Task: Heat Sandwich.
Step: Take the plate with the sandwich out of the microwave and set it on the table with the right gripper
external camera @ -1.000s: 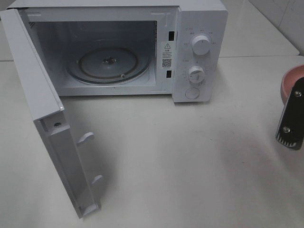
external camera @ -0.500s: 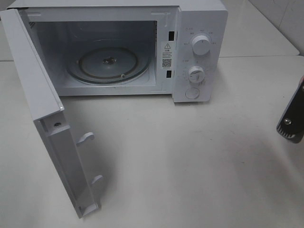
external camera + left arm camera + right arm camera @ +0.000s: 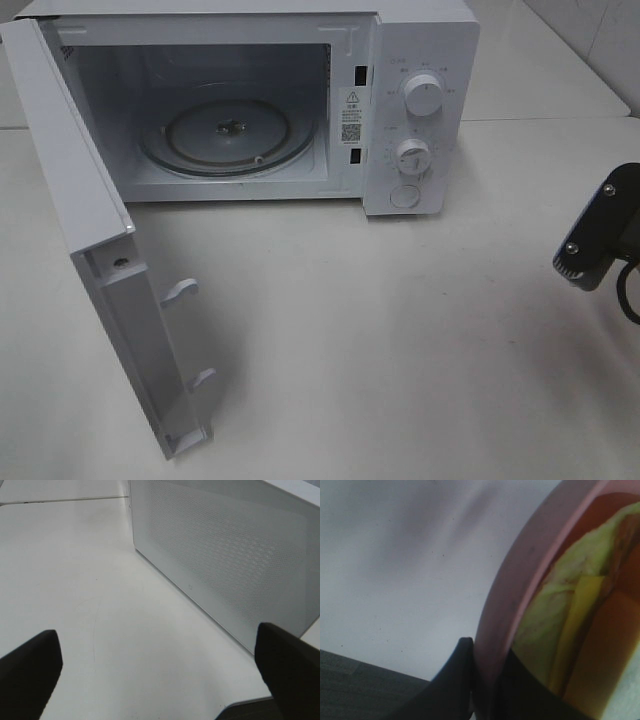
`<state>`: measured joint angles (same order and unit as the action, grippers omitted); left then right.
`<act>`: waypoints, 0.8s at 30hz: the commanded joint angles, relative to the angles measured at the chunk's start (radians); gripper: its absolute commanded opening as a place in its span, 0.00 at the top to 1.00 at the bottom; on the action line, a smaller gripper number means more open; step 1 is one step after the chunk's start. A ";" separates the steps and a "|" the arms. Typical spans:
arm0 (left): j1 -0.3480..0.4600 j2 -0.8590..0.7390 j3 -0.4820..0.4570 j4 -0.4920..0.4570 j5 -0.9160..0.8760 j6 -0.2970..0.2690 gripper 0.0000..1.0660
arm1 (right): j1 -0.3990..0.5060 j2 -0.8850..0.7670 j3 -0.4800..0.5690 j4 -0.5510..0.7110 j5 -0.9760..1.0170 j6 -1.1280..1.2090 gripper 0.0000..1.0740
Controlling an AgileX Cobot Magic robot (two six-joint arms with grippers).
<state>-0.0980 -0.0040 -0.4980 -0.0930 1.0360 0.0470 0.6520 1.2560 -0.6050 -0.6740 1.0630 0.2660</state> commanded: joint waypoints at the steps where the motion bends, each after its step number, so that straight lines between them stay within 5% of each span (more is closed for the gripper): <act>1: 0.004 -0.022 0.004 -0.001 -0.008 -0.003 0.03 | -0.043 0.054 -0.040 -0.044 -0.011 0.021 0.97; 24: 0.004 -0.022 0.004 -0.001 -0.008 -0.003 0.03 | -0.107 0.350 -0.189 -0.020 -0.032 0.396 0.96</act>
<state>-0.0980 -0.0040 -0.4980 -0.0930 1.0360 0.0470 0.5490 1.5750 -0.7880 -0.6730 1.0150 0.6130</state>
